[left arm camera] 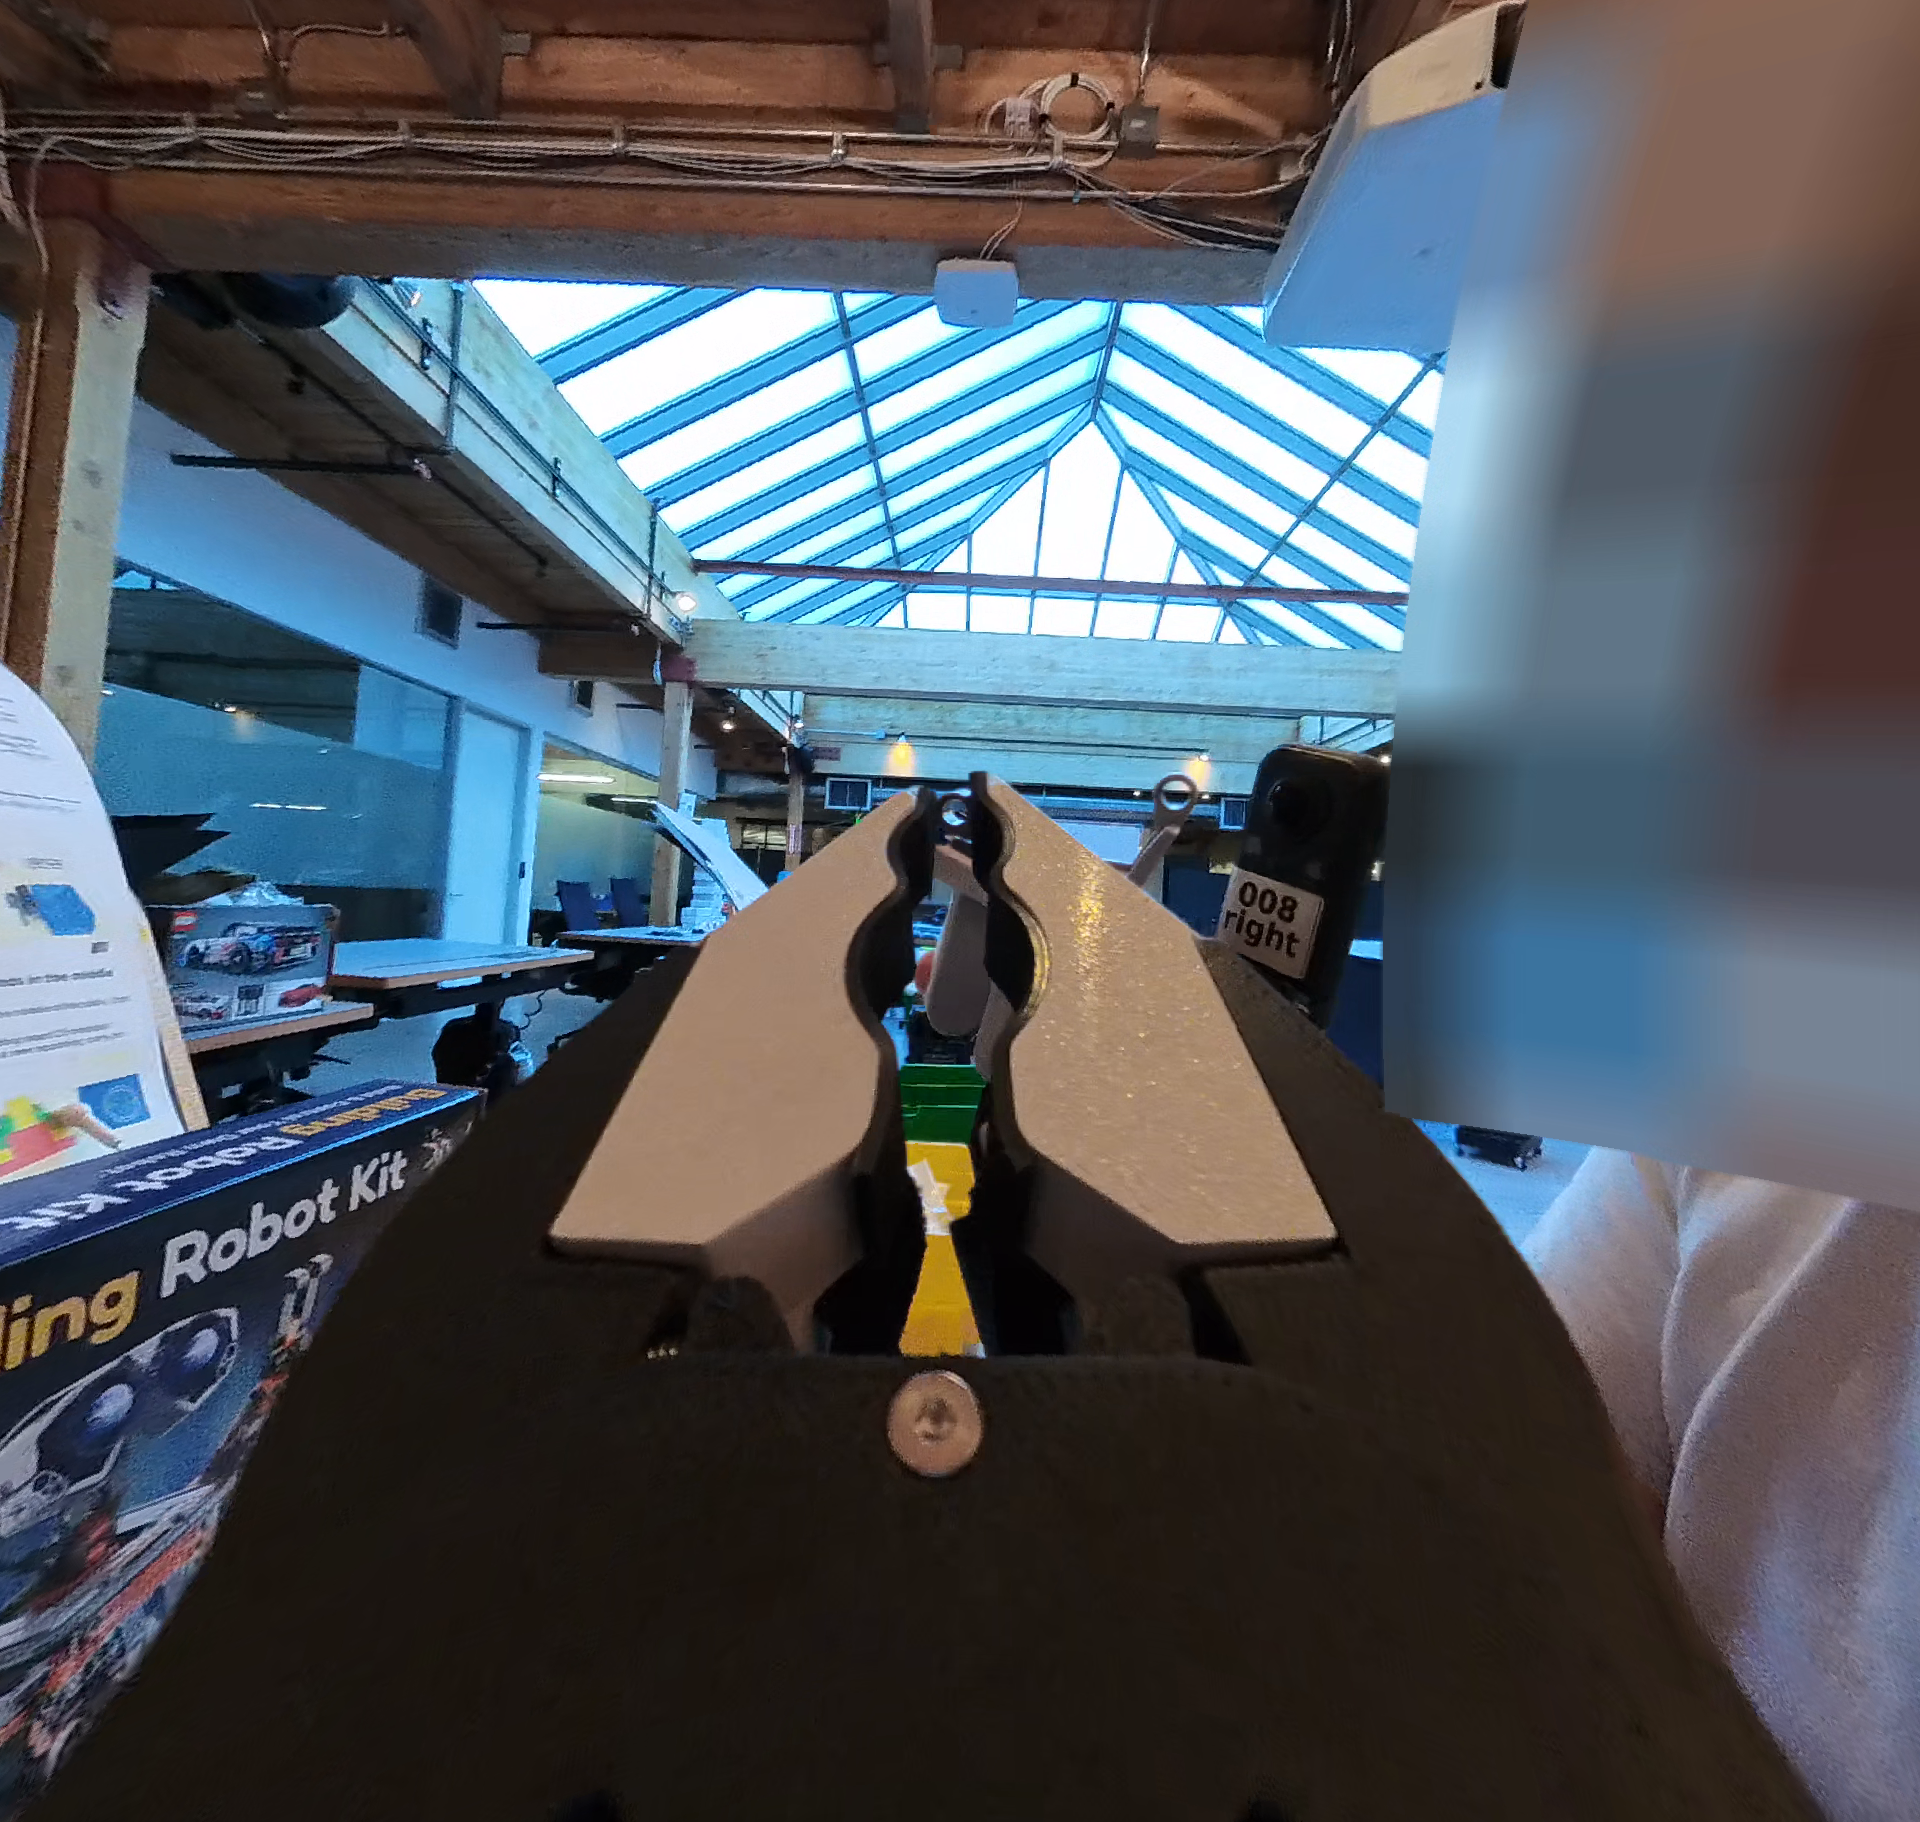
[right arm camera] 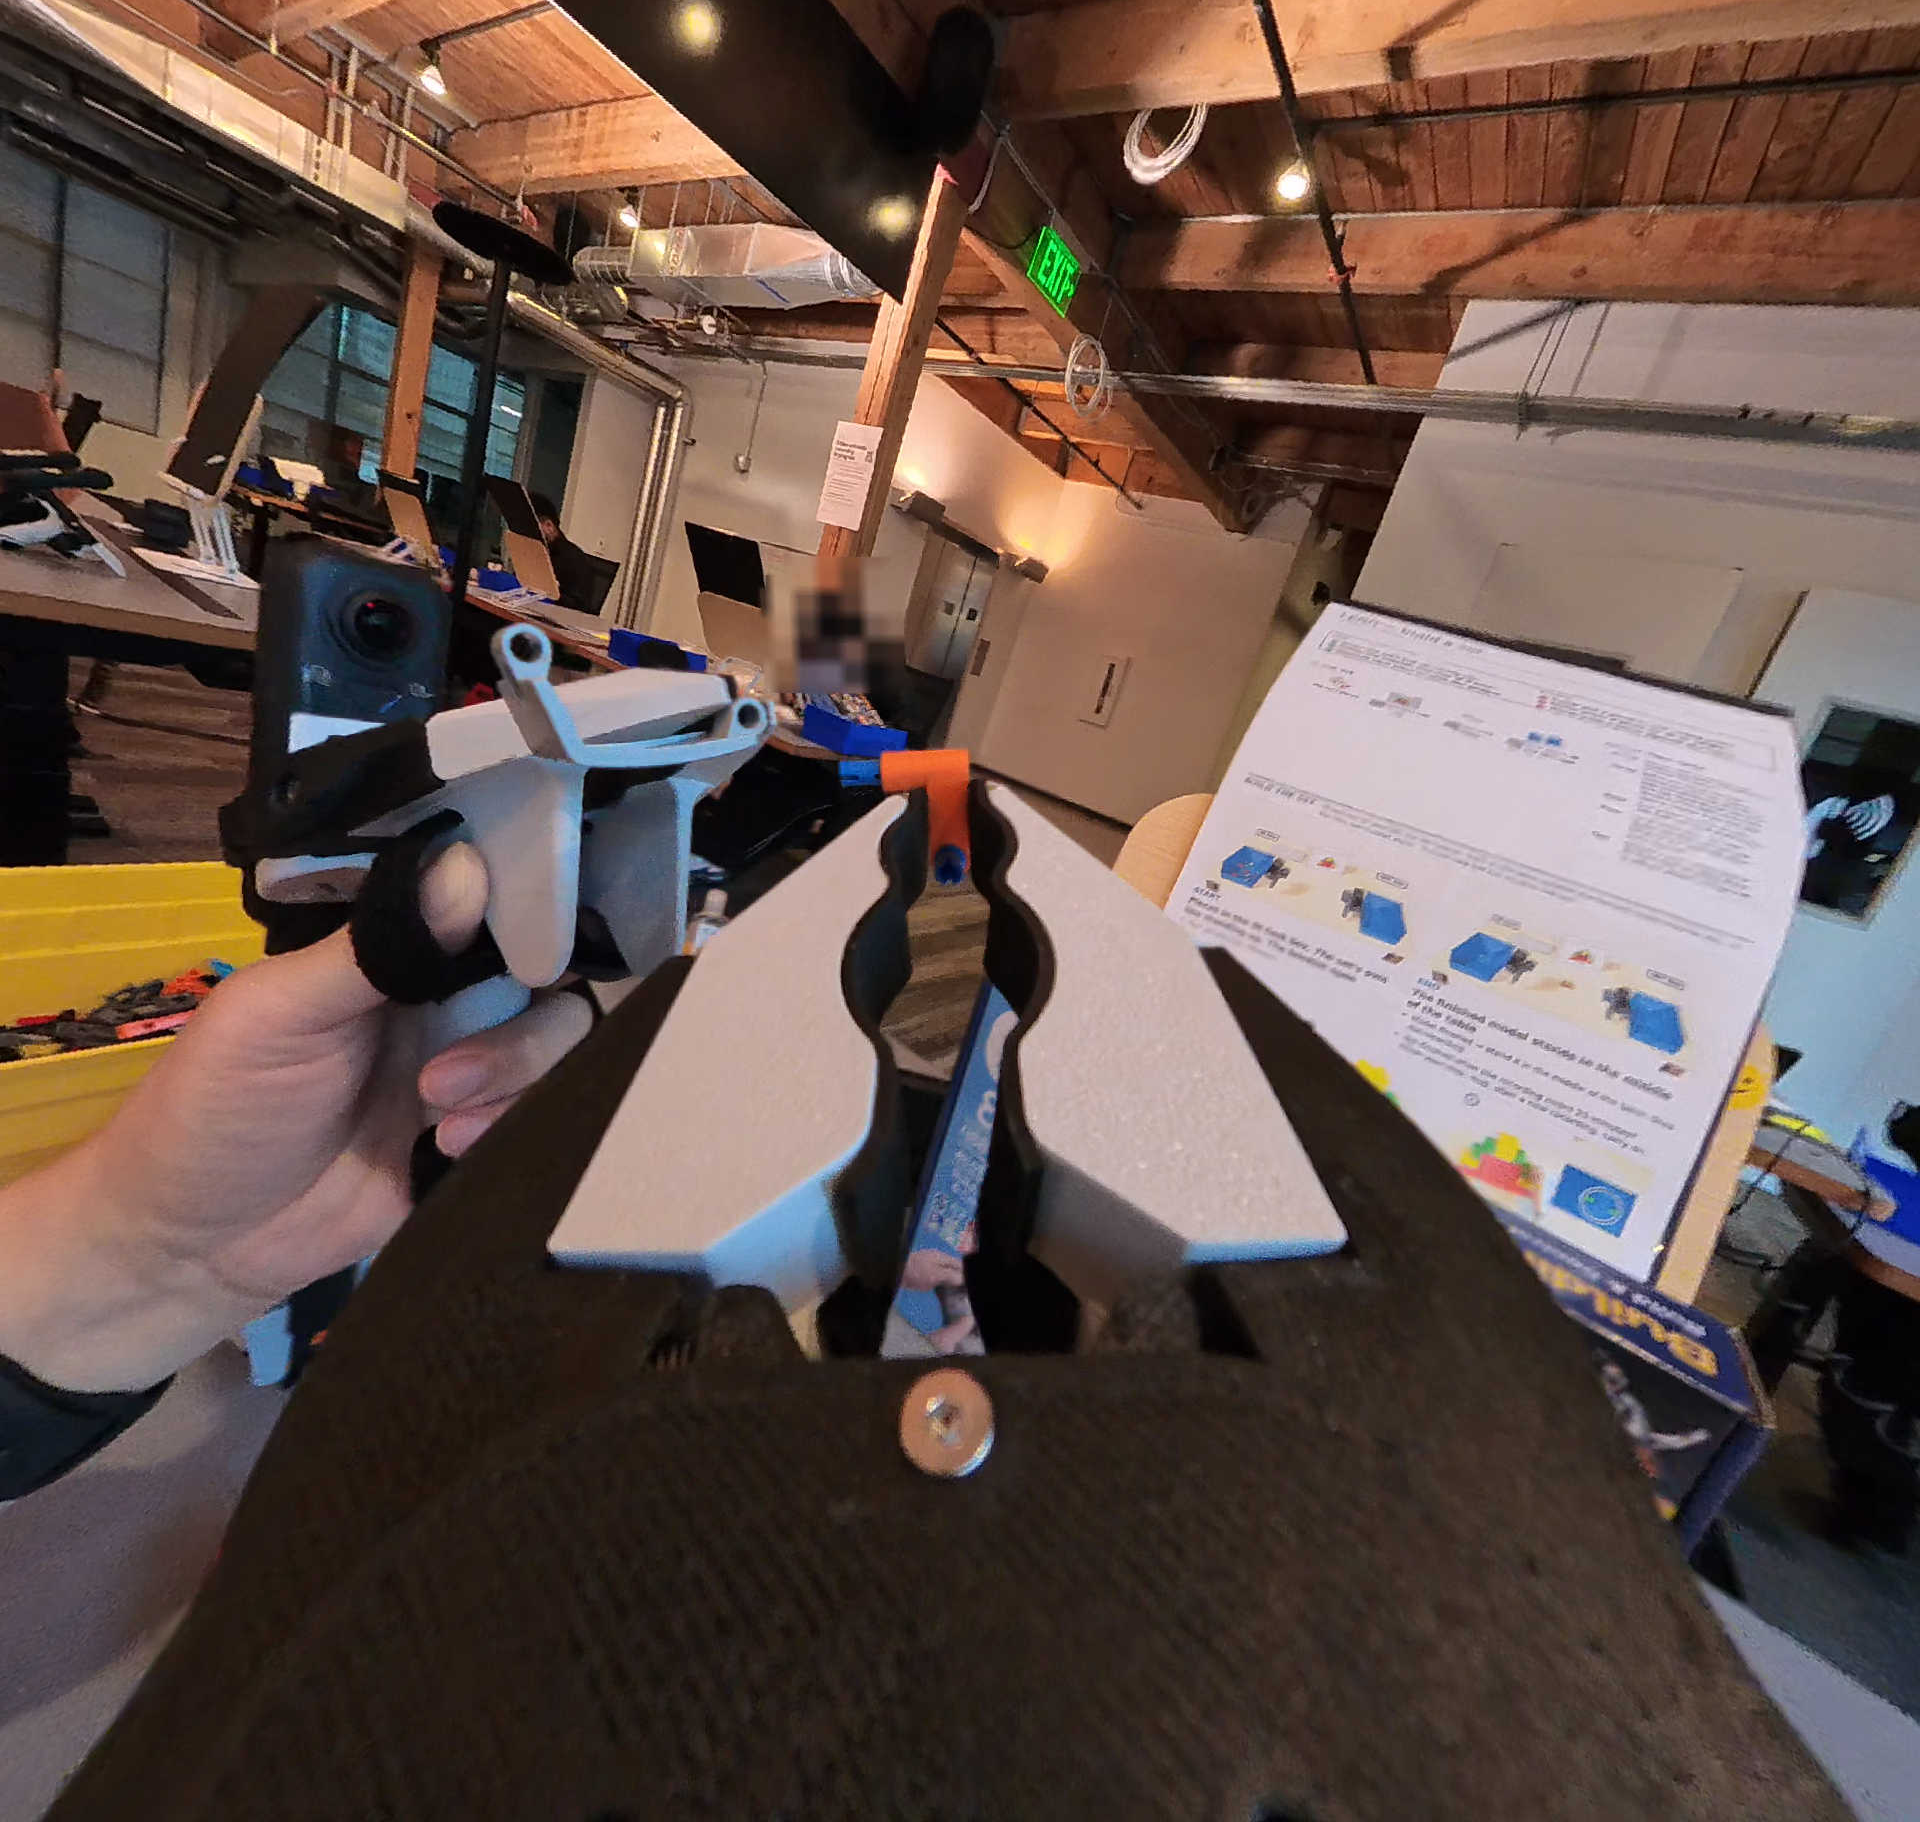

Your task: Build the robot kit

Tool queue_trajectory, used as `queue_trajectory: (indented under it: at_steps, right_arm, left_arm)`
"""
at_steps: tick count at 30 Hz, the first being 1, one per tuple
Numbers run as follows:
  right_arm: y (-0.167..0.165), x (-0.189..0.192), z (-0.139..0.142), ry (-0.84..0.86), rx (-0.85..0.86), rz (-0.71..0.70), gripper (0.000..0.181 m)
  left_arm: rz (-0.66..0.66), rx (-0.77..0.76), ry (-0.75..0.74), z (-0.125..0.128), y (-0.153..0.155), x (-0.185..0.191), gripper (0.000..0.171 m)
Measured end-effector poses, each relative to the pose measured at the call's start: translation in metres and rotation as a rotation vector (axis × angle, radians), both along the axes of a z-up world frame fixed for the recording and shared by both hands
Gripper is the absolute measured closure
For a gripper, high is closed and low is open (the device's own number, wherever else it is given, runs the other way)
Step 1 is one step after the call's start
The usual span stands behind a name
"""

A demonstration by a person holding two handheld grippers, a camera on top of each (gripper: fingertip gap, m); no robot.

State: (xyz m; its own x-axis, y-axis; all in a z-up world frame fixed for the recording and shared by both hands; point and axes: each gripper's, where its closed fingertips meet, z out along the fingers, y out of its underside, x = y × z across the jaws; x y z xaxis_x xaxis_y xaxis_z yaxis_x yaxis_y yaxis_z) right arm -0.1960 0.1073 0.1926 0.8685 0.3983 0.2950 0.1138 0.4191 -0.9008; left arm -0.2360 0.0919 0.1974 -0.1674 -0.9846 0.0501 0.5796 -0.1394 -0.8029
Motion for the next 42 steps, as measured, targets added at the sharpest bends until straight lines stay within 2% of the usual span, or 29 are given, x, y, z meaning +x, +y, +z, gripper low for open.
queue_trajectory:
  at_steps: [3, 7, 10, 13, 22, 27, 42]
  right_arm:
    - [0.012, -0.008, -0.02, -0.014, -0.145, 0.052, 0.175]
    - [0.023, -0.023, -0.044, 0.109, -0.339, 0.211, 0.175]
    - [0.025, -0.028, -0.049, 0.227, -0.425, 0.336, 0.175]
    - [0.021, -0.031, -0.046, 0.267, -0.403, 0.408, 0.175]
    - [0.022, -0.028, -0.043, 0.177, -0.244, 0.326, 0.175]
    - [0.022, -0.03, -0.046, 0.184, -0.279, 0.362, 0.175]
    - [0.018, -0.041, -0.062, 0.022, -0.328, 0.437, 0.175]
  left_arm:
    - [0.068, 0.039, 0.008, 0.001, 0.0, -0.001, 0.168]
    - [0.276, 0.144, 0.117, -0.008, 0.006, 0.007, 0.167]
    - [0.331, 0.161, 0.175, -0.013, 0.011, 0.012, 0.167]
    - [0.342, 0.135, 0.185, -0.015, 0.017, 0.012, 0.167]
    - [0.302, 0.136, 0.247, -0.026, 0.014, 0.029, 0.167]
    - [0.282, 0.145, 0.296, -0.031, 0.013, 0.031, 0.167]
    - [0.24, 0.212, 0.472, -0.051, 0.007, 0.031, 0.159]
